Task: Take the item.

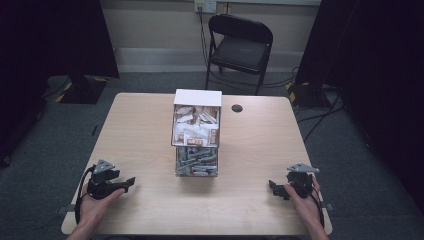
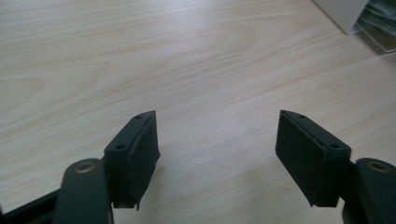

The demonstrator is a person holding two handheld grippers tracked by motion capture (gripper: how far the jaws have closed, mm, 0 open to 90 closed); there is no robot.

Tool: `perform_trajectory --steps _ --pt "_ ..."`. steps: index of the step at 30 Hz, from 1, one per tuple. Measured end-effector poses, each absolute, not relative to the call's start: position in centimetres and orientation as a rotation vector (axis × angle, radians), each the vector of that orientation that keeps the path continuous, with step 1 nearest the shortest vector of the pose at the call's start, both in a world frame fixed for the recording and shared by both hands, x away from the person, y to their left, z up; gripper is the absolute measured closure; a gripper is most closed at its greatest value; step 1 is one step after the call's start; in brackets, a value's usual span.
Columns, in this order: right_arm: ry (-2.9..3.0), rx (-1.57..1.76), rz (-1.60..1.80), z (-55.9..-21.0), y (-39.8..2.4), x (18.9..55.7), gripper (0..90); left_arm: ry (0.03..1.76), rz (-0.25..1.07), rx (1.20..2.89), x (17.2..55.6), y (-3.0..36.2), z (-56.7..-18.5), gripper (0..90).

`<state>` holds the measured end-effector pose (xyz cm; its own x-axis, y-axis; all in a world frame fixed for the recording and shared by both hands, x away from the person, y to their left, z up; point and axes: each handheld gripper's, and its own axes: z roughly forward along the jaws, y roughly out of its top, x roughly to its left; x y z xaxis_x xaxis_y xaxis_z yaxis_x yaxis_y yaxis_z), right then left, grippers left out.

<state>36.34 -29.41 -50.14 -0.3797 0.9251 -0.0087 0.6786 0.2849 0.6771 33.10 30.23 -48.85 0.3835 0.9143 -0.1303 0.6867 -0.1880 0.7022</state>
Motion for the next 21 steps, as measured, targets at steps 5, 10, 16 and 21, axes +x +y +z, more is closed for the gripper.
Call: perform_trajectory --steps 5,10,16,21 --pt "2.159 1.442 0.835 -50.1 -29.4 36.3 0.0 1.335 0.395 1.934 32.9 29.5 -48.3 33.6" --pt "2.159 1.442 0.835 -50.1 -29.4 36.3 0.0 1.28 0.411 1.945 32.6 29.0 -47.7 36.2" --pt "2.159 1.442 0.835 -50.1 -29.4 36.3 0.0 1.228 0.402 1.935 32.3 28.4 -46.9 39.9" --pt "2.159 1.442 0.834 -50.1 -29.4 36.3 0.0 1.182 0.362 1.916 31.7 27.9 -46.0 43.8"
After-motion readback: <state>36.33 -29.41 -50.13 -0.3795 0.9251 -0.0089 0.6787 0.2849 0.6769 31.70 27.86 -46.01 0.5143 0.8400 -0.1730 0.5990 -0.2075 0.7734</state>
